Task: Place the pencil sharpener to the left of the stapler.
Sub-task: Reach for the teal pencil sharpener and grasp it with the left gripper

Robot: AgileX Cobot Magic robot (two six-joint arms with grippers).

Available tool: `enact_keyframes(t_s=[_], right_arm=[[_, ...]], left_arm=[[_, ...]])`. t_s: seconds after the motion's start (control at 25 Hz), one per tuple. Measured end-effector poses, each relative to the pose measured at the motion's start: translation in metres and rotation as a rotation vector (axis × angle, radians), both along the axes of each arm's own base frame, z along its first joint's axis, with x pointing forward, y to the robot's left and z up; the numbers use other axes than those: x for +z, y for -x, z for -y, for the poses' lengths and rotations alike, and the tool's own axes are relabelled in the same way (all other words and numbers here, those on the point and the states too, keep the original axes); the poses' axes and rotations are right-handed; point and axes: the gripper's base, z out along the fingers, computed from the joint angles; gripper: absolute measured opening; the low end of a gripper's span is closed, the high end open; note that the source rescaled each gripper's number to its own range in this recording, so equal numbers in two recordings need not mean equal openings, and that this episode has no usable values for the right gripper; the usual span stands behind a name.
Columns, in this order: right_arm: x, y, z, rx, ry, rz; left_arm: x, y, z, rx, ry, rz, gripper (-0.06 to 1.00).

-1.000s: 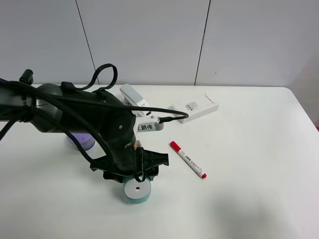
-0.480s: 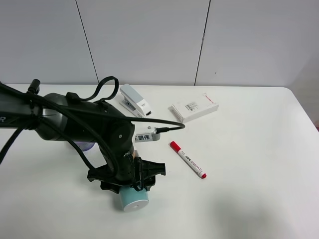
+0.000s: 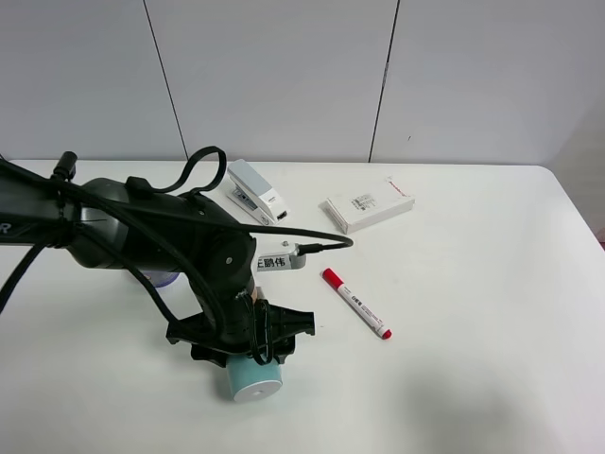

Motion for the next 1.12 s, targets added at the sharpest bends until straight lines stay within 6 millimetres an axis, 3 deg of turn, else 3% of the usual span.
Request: enact_keyframes(t_s=[0.48, 0.56, 0.76, 1.12], right_arm=[[0.0, 0.0, 0.0, 0.0, 0.0, 0.0], [0.0, 0.0, 0.0, 0.0, 0.0, 0.0], [0.0, 0.0, 0.0, 0.0, 0.0, 0.0], [0.0, 0.0, 0.0, 0.0, 0.0, 0.0]], left_arm=[[0.004, 0.003, 0.0, -0.004, 0.017, 0.003, 0.06], [0.009, 0.005, 0.001, -0.009, 0.026, 0.009, 0.11], [0.011, 0.013, 0.005, -0.048, 0.025, 0.018, 0.36], [0.009, 0.013, 0.006, -0.072, 0.009, 0.036, 0.4]])
